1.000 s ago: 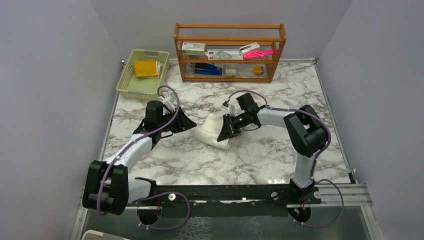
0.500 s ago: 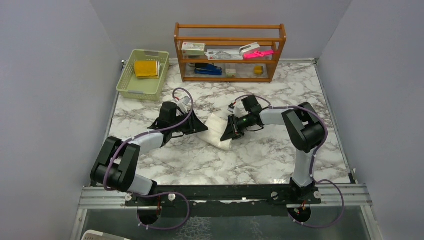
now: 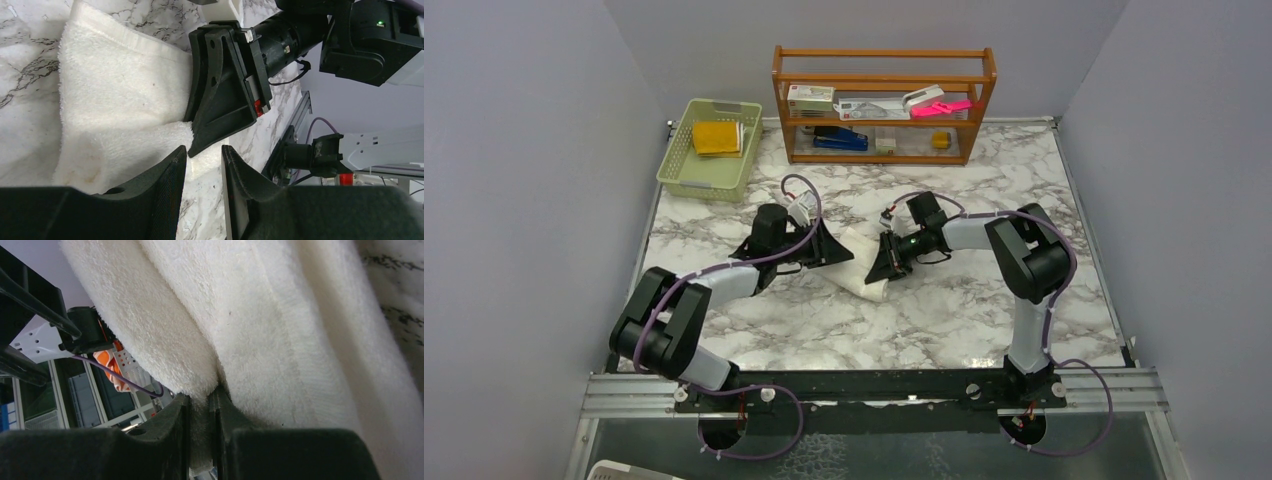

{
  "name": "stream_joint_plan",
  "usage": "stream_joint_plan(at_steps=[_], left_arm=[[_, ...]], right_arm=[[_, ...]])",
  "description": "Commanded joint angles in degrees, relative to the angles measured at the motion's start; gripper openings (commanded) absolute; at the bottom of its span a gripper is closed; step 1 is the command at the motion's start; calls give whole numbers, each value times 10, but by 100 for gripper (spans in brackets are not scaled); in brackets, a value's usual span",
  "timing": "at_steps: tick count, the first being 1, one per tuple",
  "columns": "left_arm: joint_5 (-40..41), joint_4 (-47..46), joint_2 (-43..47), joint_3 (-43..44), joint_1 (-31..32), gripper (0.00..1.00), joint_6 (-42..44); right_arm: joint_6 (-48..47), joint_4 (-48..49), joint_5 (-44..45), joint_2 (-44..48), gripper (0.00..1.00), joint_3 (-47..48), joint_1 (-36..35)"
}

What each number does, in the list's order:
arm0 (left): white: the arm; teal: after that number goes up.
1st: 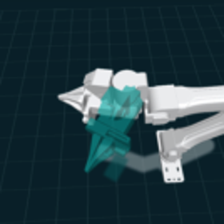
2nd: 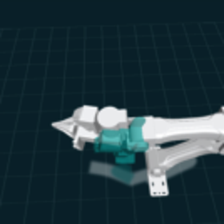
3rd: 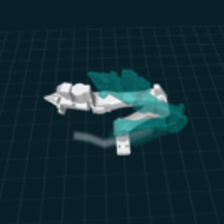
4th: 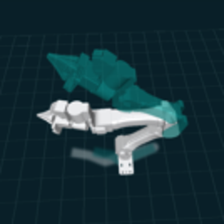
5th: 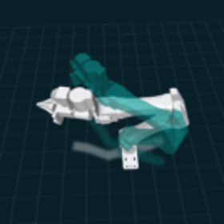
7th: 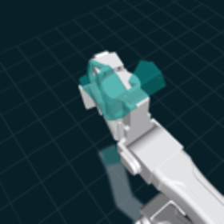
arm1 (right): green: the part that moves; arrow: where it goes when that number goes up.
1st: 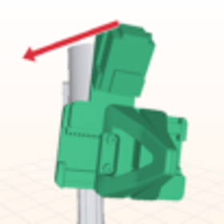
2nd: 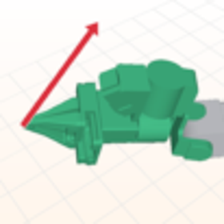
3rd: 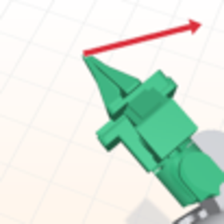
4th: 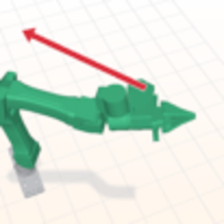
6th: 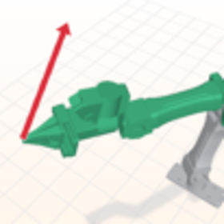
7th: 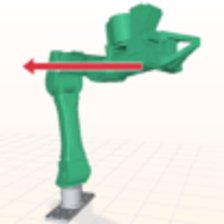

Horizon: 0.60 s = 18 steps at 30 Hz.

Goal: Roll the towels
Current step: Roll the towel at the center of the board.

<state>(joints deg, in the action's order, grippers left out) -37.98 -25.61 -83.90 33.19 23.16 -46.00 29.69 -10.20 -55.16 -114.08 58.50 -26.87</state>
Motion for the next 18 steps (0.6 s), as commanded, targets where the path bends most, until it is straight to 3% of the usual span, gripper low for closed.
stream_joint_plan(at_steps=[1,12,18], left_arm=[[4,-47,-28,-17,7,34,-9],[102,-90,-119,-68,7,31,23],[105,-93,-132,-68,11,31,32]], right_arm=[[-34,-27,75,-30,1,-12,-8],[-58,-24,79,-21,1,-30,-15],[-103,-52,141,34,45,-15,-19]])
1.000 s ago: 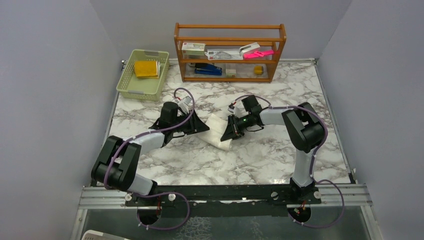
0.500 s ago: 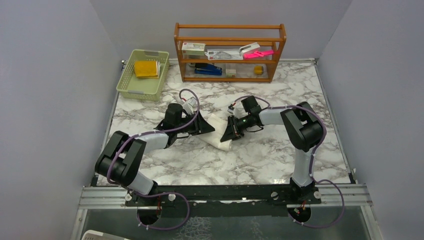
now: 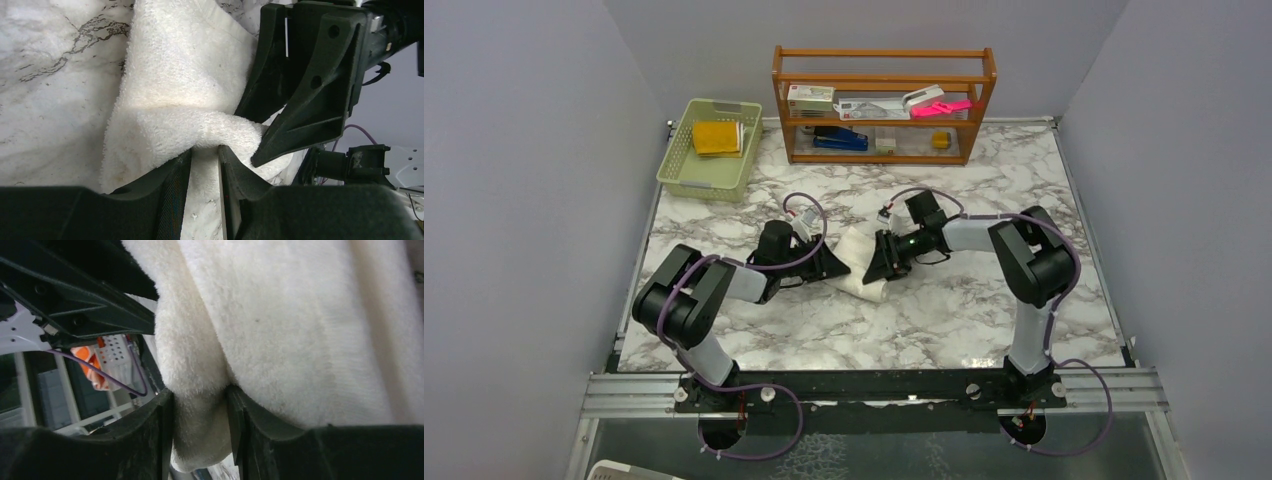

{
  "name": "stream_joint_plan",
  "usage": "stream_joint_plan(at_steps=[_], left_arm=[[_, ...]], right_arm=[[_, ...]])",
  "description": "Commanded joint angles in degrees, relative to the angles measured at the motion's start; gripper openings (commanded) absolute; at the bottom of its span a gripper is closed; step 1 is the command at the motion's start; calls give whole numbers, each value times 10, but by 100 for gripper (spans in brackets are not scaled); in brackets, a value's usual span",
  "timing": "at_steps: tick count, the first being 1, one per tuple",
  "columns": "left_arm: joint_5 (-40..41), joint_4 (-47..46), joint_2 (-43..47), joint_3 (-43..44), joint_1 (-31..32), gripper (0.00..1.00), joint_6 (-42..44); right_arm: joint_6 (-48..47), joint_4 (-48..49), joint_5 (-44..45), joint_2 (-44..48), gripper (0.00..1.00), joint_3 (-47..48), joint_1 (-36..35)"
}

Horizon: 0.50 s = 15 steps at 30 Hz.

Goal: Roll the towels
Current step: Roll the towel at the center of the board.

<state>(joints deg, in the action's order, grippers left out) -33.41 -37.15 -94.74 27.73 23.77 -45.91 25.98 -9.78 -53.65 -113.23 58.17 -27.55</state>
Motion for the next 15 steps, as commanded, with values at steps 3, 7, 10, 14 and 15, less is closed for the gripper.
stream_joint_plan(at_steps=[3,7,10,14,15], left_arm=[[55,23,-40,-13,6,31,34],[50,23,-50,-15,8,31,37],[50,23,-53,-18,9,31,40],[49,23,-57,-19,9,31,41],[48,23,-59,-19,9,31,42]], right_arm=[[-87,-51,194,83,56,-7,-19],[-115,6,293,187,59,-34,-31],[-162,121,367,288,66,-106,-62],[-355,235,406,360,76,-186,-178],[-404,247,416,362,76,-199,-210]])
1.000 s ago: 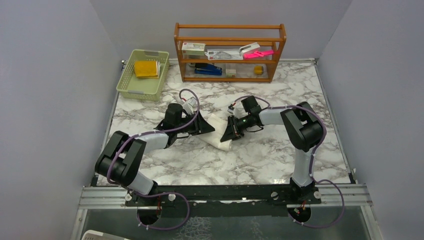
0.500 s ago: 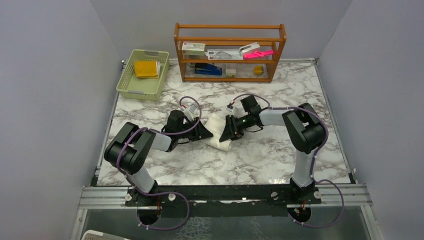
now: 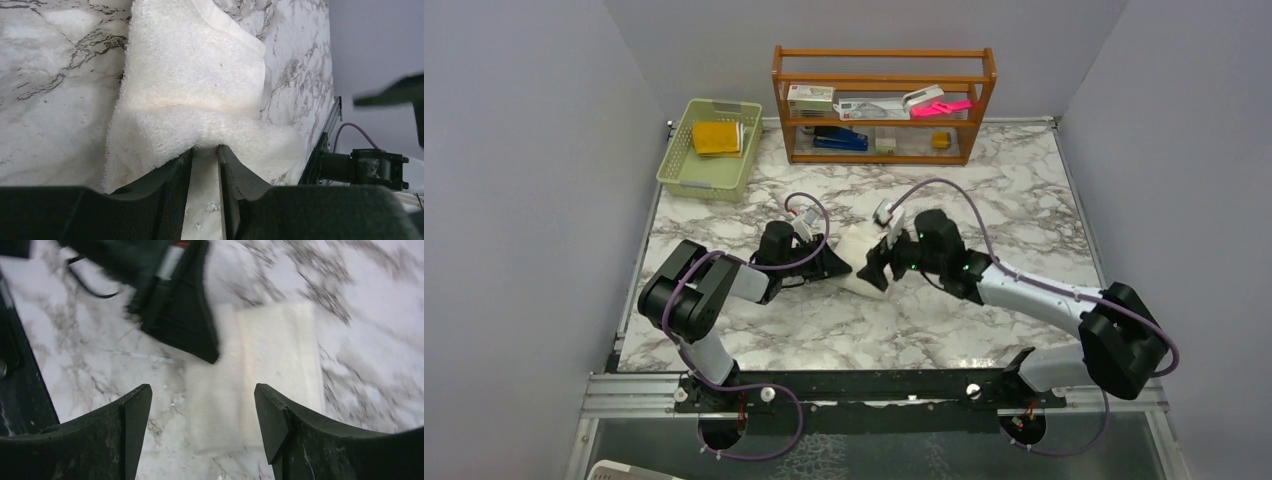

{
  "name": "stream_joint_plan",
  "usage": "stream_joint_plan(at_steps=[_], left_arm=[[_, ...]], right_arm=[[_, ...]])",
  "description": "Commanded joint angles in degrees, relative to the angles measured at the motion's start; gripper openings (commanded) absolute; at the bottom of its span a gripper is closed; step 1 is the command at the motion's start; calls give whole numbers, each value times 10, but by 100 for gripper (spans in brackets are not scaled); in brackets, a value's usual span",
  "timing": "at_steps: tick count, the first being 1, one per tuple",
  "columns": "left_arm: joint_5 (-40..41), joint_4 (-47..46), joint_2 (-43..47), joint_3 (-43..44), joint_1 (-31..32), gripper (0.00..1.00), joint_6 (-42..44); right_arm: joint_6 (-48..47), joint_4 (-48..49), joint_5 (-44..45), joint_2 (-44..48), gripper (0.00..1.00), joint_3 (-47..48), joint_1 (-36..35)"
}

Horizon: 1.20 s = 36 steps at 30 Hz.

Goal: Roll the towels
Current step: Roll the towel at the center of the board.

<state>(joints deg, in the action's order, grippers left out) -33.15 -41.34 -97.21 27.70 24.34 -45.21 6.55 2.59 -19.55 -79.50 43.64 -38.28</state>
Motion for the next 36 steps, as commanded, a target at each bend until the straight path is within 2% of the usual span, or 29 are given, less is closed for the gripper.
stream_joint_plan(at_steps=[1,6,11,14,20,29,32,34,36], left_arm=[[46,65,-36,-18,3,31,35],[42,65,-37,-17,4,30,37],[41,67,-36,-16,3,30,40],[40,71,-33,-15,3,30,43],[40,92,-21,-4,3,30,49],[33,139,14,21,-3,31,58],[32,155,18,23,-9,31,67],[32,162,24,21,-16,31,70],[34,170,40,18,-27,31,66]], right_arm=[[-242,127,85,22,76,-60,-127],[-313,82,119,-19,75,-55,-180],[-361,69,196,-48,73,-58,-189],[-372,32,237,-73,69,-44,-189],[-342,-30,259,-106,61,-19,-189],[-284,-133,312,-164,35,25,-189],[-271,-157,327,-193,23,40,-189],[-261,-167,328,-207,18,51,-189],[-248,-171,318,-211,7,60,-189]])
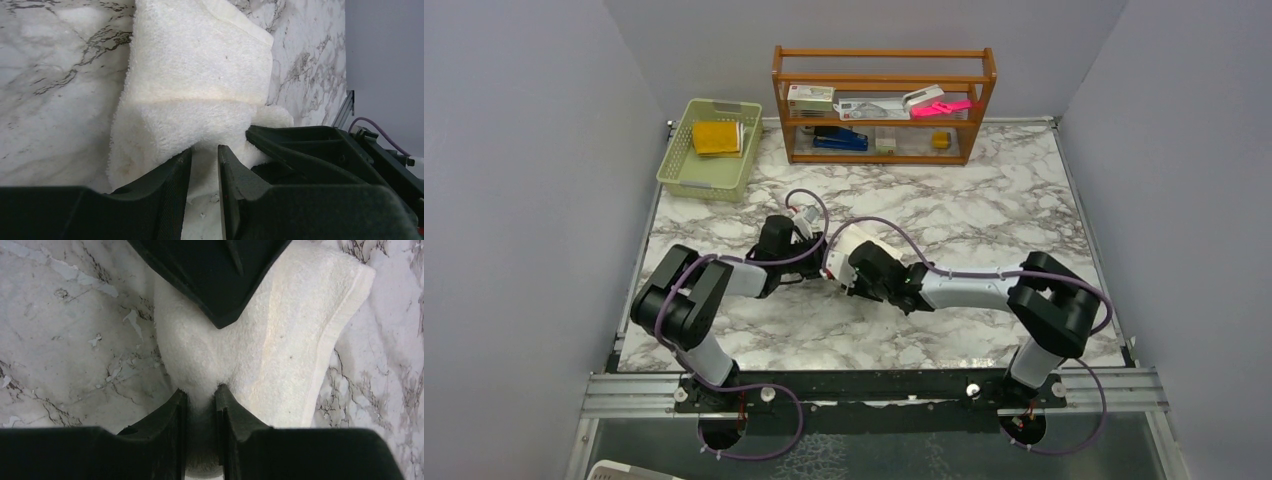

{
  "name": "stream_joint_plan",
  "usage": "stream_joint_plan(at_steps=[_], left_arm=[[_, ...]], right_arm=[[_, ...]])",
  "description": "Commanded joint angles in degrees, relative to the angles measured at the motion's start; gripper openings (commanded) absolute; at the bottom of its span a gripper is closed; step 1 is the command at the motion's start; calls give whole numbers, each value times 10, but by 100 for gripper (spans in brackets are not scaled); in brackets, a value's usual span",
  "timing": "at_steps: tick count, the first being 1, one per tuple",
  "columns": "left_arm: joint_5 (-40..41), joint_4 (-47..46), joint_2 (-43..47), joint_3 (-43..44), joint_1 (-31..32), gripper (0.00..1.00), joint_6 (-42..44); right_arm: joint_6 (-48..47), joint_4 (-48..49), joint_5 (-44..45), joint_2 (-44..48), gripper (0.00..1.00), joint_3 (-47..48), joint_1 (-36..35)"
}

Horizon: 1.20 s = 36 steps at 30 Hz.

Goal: Roll the towels
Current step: Roll the towel at the center of the board.

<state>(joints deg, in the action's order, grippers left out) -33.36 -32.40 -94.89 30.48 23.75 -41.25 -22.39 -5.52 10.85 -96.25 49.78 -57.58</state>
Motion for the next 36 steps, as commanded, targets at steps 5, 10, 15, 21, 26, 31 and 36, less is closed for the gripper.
stream_joint_plan(at_steps=[5,10,15,21,26,31,36], left_arm=[[36,107,113,-15,-62,37,8],[66,213,214,23,-89,46,37],[69,258,250,39,-101,50,54],[39,206,239,9,-100,50,22],[21,170,223,0,-95,50,2],[28,154,196,20,-77,50,3],[29,123,153,48,-46,50,-9]], right_arm=[[96,-92,-89,-22,1,22,21],[164,-74,-230,-4,1,37,58],[235,-34,-347,6,1,23,120],[299,-43,-499,-45,1,58,199],[365,-32,-605,-90,1,64,257],[444,41,-673,-88,1,24,303],[520,107,-702,-92,1,-16,340]])
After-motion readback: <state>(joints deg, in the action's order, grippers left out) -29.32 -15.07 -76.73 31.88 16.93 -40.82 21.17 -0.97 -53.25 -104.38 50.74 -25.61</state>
